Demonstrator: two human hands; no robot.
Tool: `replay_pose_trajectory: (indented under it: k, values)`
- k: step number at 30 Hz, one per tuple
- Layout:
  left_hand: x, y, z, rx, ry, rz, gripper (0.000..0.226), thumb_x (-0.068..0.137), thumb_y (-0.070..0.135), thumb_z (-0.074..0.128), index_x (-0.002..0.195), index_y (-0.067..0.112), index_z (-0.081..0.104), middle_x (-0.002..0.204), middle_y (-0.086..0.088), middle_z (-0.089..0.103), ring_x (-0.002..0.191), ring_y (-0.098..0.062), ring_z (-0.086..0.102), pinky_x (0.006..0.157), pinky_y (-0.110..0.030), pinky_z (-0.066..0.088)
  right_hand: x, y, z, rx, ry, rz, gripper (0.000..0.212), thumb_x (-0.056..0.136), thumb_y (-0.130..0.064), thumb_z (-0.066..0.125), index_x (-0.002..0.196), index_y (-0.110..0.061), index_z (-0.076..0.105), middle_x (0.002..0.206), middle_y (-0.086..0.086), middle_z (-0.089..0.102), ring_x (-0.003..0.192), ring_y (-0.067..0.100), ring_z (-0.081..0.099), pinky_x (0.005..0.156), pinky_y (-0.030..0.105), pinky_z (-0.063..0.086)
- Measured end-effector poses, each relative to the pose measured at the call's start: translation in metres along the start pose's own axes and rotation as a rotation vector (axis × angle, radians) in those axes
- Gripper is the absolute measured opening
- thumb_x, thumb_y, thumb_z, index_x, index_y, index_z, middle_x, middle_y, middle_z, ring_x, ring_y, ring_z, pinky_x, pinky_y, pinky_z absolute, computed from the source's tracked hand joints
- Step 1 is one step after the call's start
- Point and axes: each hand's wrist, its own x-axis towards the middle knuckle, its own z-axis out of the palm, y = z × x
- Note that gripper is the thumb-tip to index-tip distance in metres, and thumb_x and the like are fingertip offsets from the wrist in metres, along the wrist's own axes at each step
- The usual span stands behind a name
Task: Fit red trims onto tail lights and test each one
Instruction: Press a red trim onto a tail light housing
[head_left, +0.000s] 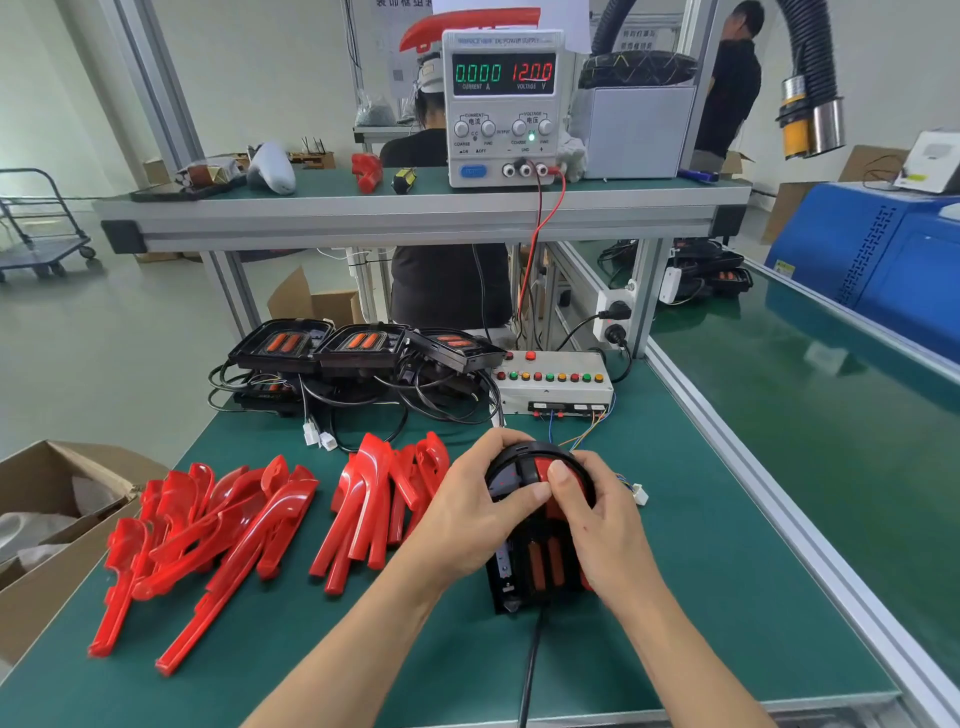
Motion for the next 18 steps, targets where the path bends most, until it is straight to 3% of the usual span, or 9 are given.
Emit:
replay_pose_trajectory:
  k: [4, 6, 9, 11, 15, 18]
  values:
    - [0.004, -0.002, -0.003, -0.076, 0.019, -0.094, 0.032, 0.087, 0.010, 0.077, 0.115, 0.013, 0.062, 0.105, -0.005, 0.074, 0.099, -0.017, 0.071, 0.089, -0.024, 0.054, 0.002, 0.002, -0.015, -0.032, -0.155, 0.023, 0.058, 0.084, -0.078, 0.053, 0.132, -0.044, 0.055, 0.128, -0.021, 0.065, 0.122, 0.001, 0.060, 0.104, 0.029, 0.046]
    - [0.007, -0.003, -0.004, -0.131, 0.025, -0.134, 0.031, 0.087, 0.006, 0.078, 0.113, 0.011, 0.063, 0.103, -0.008, 0.075, 0.095, -0.013, 0.071, 0.084, -0.022, 0.053, 0.003, 0.004, -0.022, -0.099, -0.206, 0.027, 0.062, 0.080, -0.070, 0.066, 0.135, -0.044, 0.052, 0.128, -0.024, 0.064, 0.122, 0.001, 0.060, 0.100, 0.020, 0.046]
    - [0.009, -0.003, -0.001, -0.130, 0.031, -0.147, 0.028, 0.085, 0.009, 0.080, 0.108, 0.014, 0.064, 0.096, -0.001, 0.076, 0.088, -0.007, 0.070, 0.078, -0.017, 0.052, 0.003, 0.004, -0.023, -0.168, -0.216, 0.038, 0.052, 0.076, -0.065, 0.071, 0.123, -0.054, 0.052, 0.116, -0.031, 0.065, 0.109, -0.004, 0.063, 0.084, 0.008, 0.046]
    - [0.010, -0.003, 0.001, -0.099, 0.052, -0.138, 0.027, 0.084, 0.012, 0.082, 0.104, 0.018, 0.064, 0.092, 0.005, 0.075, 0.085, -0.005, 0.069, 0.076, -0.016, 0.052, 0.004, 0.005, -0.022, -0.137, -0.228, 0.037, 0.050, 0.077, -0.063, 0.072, 0.122, -0.052, 0.052, 0.117, -0.028, 0.065, 0.109, -0.002, 0.064, 0.085, 0.010, 0.047]
    - [0.011, -0.003, -0.001, -0.094, 0.052, -0.142, 0.028, 0.082, 0.018, 0.083, 0.103, 0.023, 0.065, 0.093, 0.004, 0.075, 0.086, -0.007, 0.070, 0.076, -0.016, 0.052, 0.005, 0.004, -0.021, -0.014, -0.274, 0.051, 0.059, 0.081, -0.068, 0.071, 0.128, -0.037, 0.054, 0.121, -0.013, 0.068, 0.114, 0.008, 0.065, 0.096, 0.027, 0.053]
    - [0.012, -0.004, 0.000, -0.137, 0.047, -0.149, 0.028, 0.082, 0.020, 0.082, 0.106, 0.019, 0.068, 0.098, -0.001, 0.077, 0.092, -0.012, 0.072, 0.082, -0.021, 0.054, 0.005, 0.002, -0.019, -0.025, -0.234, 0.050, 0.054, 0.079, -0.076, 0.066, 0.120, -0.042, 0.057, 0.117, -0.016, 0.069, 0.110, 0.005, 0.066, 0.093, 0.027, 0.052]
